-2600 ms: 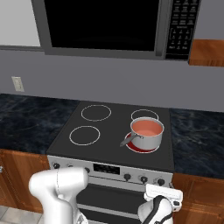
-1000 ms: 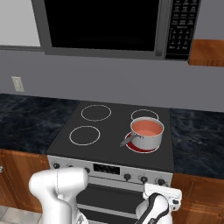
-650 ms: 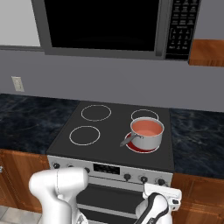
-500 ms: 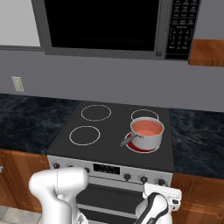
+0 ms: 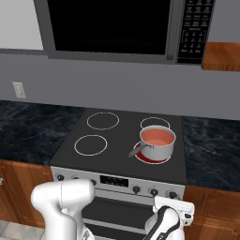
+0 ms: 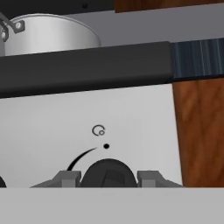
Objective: Wait until the marinara sauce is simmered to a deep red color and then turn off the stove.
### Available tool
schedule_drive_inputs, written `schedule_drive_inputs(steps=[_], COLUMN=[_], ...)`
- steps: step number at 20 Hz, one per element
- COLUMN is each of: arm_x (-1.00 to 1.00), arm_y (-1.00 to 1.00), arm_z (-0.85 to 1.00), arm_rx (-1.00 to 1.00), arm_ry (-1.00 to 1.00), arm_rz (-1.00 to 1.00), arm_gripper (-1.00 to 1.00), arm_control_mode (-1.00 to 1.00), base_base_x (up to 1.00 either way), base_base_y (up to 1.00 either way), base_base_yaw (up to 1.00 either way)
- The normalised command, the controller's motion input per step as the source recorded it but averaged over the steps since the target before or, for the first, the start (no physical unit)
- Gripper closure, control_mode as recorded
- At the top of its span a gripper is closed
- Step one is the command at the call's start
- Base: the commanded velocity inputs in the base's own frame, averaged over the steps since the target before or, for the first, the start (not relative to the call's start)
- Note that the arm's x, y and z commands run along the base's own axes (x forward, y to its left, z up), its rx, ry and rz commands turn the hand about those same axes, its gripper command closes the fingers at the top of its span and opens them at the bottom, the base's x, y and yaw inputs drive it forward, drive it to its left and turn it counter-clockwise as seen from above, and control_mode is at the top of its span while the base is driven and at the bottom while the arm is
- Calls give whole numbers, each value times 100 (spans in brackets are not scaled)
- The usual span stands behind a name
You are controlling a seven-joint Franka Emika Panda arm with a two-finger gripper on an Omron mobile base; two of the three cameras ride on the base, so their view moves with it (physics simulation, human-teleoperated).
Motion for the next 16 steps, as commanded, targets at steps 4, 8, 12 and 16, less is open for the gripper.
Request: schedule_drive_inputs(steps=[4, 8, 12, 16], arm_x=[0, 0, 0, 0], arm_y=[0, 0, 0, 0], arm_z=[0, 0, 0, 0], arm_rx=[0, 0, 0, 0], arm_ry=[0, 0, 0, 0], arm_rz=[0, 0, 0, 0], arm_gripper=[100, 100, 100, 100], arm_control_mode=[-100, -100, -100, -100], base_base_x=[0, 0, 0, 0], base_base_y=[0, 0, 0, 0], base_base_yaw=[0, 0, 0, 0])
